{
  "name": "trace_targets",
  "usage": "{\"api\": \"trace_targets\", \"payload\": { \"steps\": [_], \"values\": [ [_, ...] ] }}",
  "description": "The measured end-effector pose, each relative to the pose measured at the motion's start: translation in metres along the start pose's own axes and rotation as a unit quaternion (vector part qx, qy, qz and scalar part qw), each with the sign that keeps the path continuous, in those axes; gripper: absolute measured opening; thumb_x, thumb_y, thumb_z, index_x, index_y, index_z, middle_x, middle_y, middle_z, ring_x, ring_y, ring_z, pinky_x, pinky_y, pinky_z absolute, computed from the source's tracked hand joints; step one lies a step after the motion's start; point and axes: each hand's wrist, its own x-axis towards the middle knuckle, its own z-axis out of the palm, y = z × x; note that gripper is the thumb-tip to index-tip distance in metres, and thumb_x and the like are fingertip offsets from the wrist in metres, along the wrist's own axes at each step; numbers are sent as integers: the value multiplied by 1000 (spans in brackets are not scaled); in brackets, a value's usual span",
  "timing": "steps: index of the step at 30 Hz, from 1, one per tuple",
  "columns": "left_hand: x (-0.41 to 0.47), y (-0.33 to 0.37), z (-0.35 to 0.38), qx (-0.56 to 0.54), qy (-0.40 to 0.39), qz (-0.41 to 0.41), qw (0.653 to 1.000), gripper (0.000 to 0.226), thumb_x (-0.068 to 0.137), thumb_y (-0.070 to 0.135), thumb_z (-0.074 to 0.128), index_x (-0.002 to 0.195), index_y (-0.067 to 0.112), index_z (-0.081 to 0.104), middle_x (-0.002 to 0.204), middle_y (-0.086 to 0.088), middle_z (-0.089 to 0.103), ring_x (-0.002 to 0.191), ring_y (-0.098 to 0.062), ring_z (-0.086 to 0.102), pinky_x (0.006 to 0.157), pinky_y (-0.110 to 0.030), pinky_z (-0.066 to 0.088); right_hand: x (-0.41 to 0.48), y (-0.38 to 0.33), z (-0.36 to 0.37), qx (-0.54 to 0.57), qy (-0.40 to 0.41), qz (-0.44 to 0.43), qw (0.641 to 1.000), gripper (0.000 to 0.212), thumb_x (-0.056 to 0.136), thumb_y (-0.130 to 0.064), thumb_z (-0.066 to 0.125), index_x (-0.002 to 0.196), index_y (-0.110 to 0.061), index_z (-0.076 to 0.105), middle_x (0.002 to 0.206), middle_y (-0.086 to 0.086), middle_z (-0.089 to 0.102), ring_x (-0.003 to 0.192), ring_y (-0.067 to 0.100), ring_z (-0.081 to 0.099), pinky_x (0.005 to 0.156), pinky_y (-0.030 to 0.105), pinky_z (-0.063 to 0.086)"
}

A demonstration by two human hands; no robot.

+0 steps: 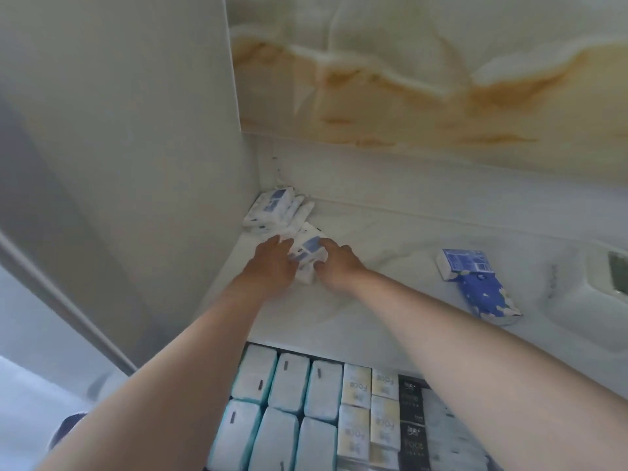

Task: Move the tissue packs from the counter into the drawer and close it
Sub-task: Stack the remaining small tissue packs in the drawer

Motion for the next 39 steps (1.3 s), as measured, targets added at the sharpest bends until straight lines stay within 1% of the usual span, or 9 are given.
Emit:
{"api": "trace_targets", "payload": {
  "steps": [6, 13, 18, 22, 27, 30, 34, 36, 39],
  "values": [
    [14, 0, 6, 2, 58, -14, 998, 36, 102, 30, 39, 131, 19, 57, 137, -9, 54, 128, -32, 47, 100, -39, 39, 34, -14, 15, 92, 43, 78, 992, 59, 96, -34, 53, 150, -24, 32, 146, 12, 49, 130, 35, 48, 105, 33, 40],
    [8, 10, 8, -131, 25, -59, 989, 16, 87, 9, 59, 95, 21, 65, 118, -9, 63, 109, -29, 59, 92, -30, 45, 21, 3, 10, 168, 50, 98, 980, 98, 85, -16, 72, 158, -21, 8, 153, 9, 41, 134, 30, 48, 98, 31, 43],
    [-7, 34, 4, -232, -29, -109, 966, 36, 87, 15, 66, 121, 11, 53, 123, -9, 57, 105, -23, 56, 83, -28, 45, -11, 24, 3, 231, 45, 86, 968, 106, 81, -4, 75, 159, -25, 6, 155, 7, 37, 134, 25, 46, 100, 30, 43],
    [-25, 54, 5, -385, -55, -154, 909, 73, 87, 29, 73, 145, 7, 32, 133, -11, 53, 107, -27, 61, 79, -35, 52, -44, 43, -12, 252, 48, 32, 966, 111, 79, 5, 71, 158, -35, 4, 141, 1, 45, 112, 16, 49, 86, 29, 49],
    [-56, 89, 16, -381, -110, -80, 914, 37, 93, 25, 65, 123, 5, 57, 119, -14, 66, 102, -25, 66, 89, -42, 56, -92, 76, -37, 201, 52, -16, 978, 123, 75, 1, 77, 155, -45, -4, 156, 0, 29, 129, 19, 45, 85, 26, 47],
    [-79, 116, 22, -349, -165, -24, 922, 40, 95, 21, 59, 131, 9, 46, 125, -9, 60, 110, -22, 61, 90, -35, 52, -125, 98, -53, 187, 60, -14, 980, 117, 77, -4, 76, 155, -45, -1, 159, 4, 24, 114, 13, 50, 71, 19, 49],
    [-114, 149, 30, -317, -205, 16, 926, 39, 98, 15, 51, 135, 17, 38, 124, -6, 56, 113, -22, 56, 94, -37, 49, -167, 126, -71, 149, 50, -27, 987, 107, 72, -16, 82, 154, -42, 18, 144, -5, 40, 124, 14, 50, 92, 29, 50],
    [-131, 161, 38, -330, -228, 21, 916, 40, 98, 13, 50, 135, 17, 35, 124, -7, 55, 114, -23, 56, 94, -39, 50, -184, 142, -77, 138, 47, -26, 989, 84, 72, -19, 82, 145, -33, 43, 135, -12, 52, 119, 12, 56, 95, 35, 53],
    [-157, 178, 55, -345, -254, 22, 904, 44, 94, 14, 53, 134, 15, 34, 124, -9, 54, 114, -24, 55, 95, -39, 50, -209, 163, -84, 145, 32, -14, 989, 38, 74, -13, 76, 111, -19, 68, 101, 3, 72, 93, 20, 69, 77, 41, 59]
  ]
}}
